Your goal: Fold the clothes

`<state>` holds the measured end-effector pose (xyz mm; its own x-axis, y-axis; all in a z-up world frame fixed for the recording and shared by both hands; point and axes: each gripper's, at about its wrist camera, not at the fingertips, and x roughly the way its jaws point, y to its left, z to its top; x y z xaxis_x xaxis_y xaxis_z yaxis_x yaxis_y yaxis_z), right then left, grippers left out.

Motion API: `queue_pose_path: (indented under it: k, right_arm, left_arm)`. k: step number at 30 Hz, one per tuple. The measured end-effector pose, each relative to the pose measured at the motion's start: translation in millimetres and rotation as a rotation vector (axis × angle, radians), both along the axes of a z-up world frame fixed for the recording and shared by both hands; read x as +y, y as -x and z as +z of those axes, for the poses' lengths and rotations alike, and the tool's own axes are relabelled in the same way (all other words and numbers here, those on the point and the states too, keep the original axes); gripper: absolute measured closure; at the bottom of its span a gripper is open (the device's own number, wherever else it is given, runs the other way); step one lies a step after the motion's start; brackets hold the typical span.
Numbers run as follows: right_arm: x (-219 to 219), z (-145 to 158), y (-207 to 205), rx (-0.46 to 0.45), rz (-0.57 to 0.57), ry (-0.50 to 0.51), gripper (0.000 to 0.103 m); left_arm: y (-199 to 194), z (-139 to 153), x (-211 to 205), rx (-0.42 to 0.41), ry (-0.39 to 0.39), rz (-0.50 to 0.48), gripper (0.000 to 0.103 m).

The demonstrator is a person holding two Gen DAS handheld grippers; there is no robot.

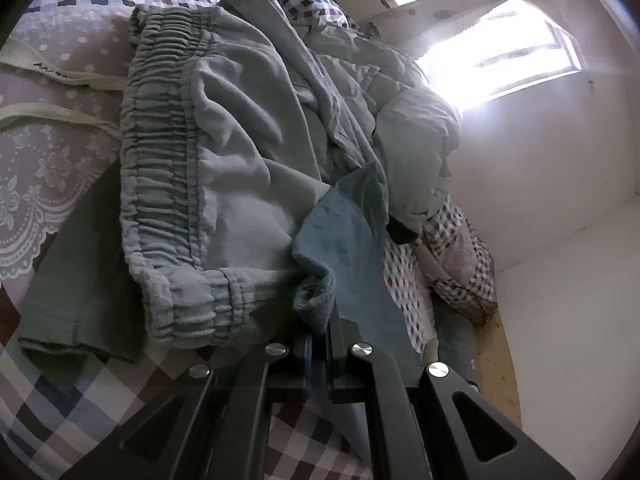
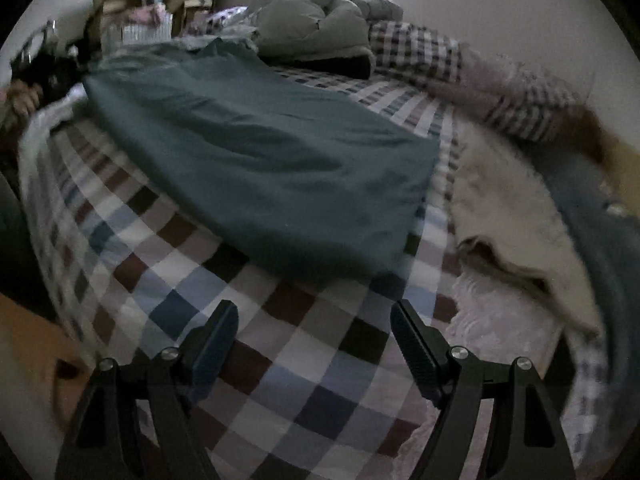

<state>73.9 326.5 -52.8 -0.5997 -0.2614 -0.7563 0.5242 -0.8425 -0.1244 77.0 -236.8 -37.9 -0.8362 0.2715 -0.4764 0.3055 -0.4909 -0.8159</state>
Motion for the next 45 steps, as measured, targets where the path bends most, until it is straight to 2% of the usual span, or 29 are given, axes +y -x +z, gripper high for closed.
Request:
queue_pose_path:
  k: [4, 9, 14, 19, 22, 25, 29, 32, 37, 42, 45]
  right_arm:
    - [16.4, -4.3, 16.6, -0.063, 0.026, 0.110, 0.021]
    - [28.5, 0.7, 37.1, -0.087, 0.090, 0.256, 0.021]
    - [16.6, 5.5, 47.0, -0.131, 0.227, 0.312, 0.021]
    - [2.3, 1.8, 40.4, -0.227, 0.350, 0.277, 0.021]
    - [11.2, 11.7, 26.5, -0.263, 0.404, 0.340, 0.027]
    - [33.5, 30.7, 14.0, -0.229, 0.390, 0.456, 0.029]
    - [43.4, 46.0, 0.3, -0.077, 0.210, 0.308, 0.029]
    - [25.3, 46.1, -14.4, 0.046, 0.113, 0.144, 0.029]
    - [-38.2, 27.6, -36.5, 0.259, 0.077, -0.199, 0.023]
    - [-87.5, -0.4, -31.9, 0.371, 0.060, -0.403, 0.020]
    - [-116.3, -20.1, -32.4, 0.448, 0.100, -0.567, 0.019]
  left_arm:
    - [0.8, -1.5, 1.7, -0.012, 0.015, 0.013, 0.100]
    - [1.5, -1.3, 4.7, -0.029, 0.048, 0.024, 0.100]
    - [2.6, -1.5, 7.3, -0.045, 0.076, 0.039, 0.100]
    - [2.9, -2.4, 9.0, -0.054, 0.090, 0.052, 0.100]
    - [3.6, -2.1, 9.9, -0.056, 0.095, 0.056, 0.100]
    - [3.3, -2.4, 10.1, -0.057, 0.096, 0.061, 0.100]
    - [2.8, -2.3, 10.7, -0.052, 0.092, 0.062, 0.100]
    - [2.5, -1.1, 10.3, -0.036, 0.086, 0.056, 0.100]
    - [2.4, 12.5, 12.1, 0.034, 0.075, 0.016, 0.100]
    - [7.0, 24.8, 12.8, 0.077, 0.065, -0.019, 0.100]
    - [7.7, 27.2, 10.6, 0.089, 0.045, -0.030, 0.100]
